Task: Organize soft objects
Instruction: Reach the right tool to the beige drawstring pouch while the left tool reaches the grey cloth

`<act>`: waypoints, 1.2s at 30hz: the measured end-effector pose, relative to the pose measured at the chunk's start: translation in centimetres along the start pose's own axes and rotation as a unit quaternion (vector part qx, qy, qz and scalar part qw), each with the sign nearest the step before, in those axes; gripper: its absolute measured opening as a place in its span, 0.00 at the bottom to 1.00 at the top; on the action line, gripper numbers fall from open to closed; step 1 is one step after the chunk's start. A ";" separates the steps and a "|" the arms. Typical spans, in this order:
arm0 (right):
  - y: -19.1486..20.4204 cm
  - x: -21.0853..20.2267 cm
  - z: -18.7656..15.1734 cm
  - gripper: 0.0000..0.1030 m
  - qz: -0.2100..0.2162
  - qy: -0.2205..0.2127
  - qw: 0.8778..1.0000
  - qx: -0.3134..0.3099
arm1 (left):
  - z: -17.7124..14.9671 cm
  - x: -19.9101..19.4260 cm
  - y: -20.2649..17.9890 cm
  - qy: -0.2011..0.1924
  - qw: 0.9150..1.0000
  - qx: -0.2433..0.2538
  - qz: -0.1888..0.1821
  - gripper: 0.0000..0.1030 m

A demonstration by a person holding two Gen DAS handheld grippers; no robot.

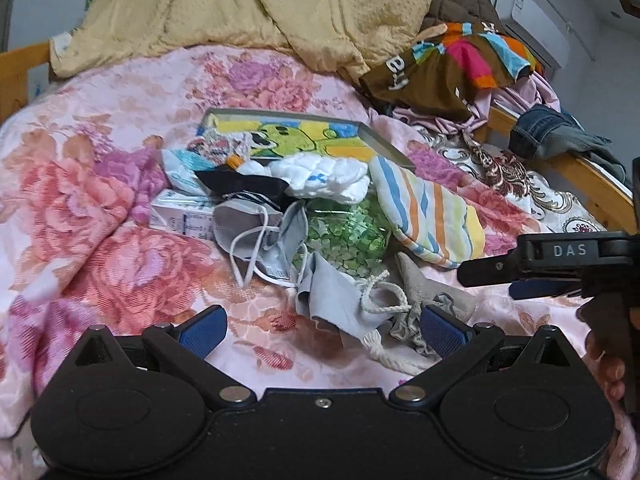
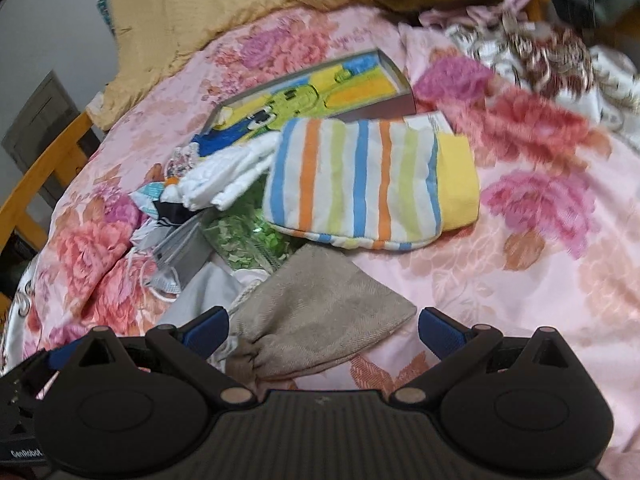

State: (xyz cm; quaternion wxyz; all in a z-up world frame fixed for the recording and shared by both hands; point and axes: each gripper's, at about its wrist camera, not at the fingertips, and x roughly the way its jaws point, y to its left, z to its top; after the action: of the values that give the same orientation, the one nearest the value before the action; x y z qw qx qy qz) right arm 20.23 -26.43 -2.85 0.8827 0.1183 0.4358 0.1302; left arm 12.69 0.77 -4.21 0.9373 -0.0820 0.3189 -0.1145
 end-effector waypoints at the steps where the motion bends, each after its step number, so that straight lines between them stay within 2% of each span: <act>1: -0.2 0.4 0.0 1.00 0.003 0.005 1.000 0.007 | 0.1 0.6 0.2 0.006 1.000 -0.001 -0.004 0.99; 5: -1.0 1.5 0.3 1.00 0.017 0.015 0.999 0.033 | 0.5 2.5 1.3 0.027 0.999 -0.027 -0.008 0.99; 11: -1.8 3.0 0.5 1.00 0.032 0.032 0.997 0.066 | 0.6 4.7 3.1 0.043 0.996 -0.070 -0.036 0.99; 16: -1.8 3.9 0.6 1.00 0.028 0.041 0.996 0.070 | 0.5 6.0 4.1 0.045 0.990 -0.123 -0.049 0.99; 20: -1.9 4.4 0.6 1.00 0.031 0.048 0.995 0.078 | 0.5 6.8 4.1 0.043 0.988 -0.136 -0.059 0.99; 26: -1.8 4.7 0.7 1.00 0.056 0.045 0.994 0.083 | 0.2 7.2 4.2 0.039 0.982 -0.163 -0.084 0.82; 29: -1.2 4.5 0.7 1.00 0.062 0.040 0.995 0.070 | -0.1 7.2 4.3 0.033 0.981 -0.172 -0.085 0.65; 31: -0.9 4.4 0.6 1.00 0.065 0.037 0.995 0.063 | -0.3 7.3 4.2 0.035 0.981 -0.172 -0.084 0.49; 36: 0.2 4.1 0.4 0.99 0.062 0.031 0.997 0.030 | -0.5 7.5 4.2 0.037 0.982 -0.171 -0.077 0.35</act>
State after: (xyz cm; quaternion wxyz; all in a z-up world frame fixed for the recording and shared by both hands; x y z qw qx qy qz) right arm 22.94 -24.88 -5.56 0.8551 0.1675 0.4583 0.1753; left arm 18.80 2.79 -9.90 0.8856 -0.2610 0.3606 -0.1327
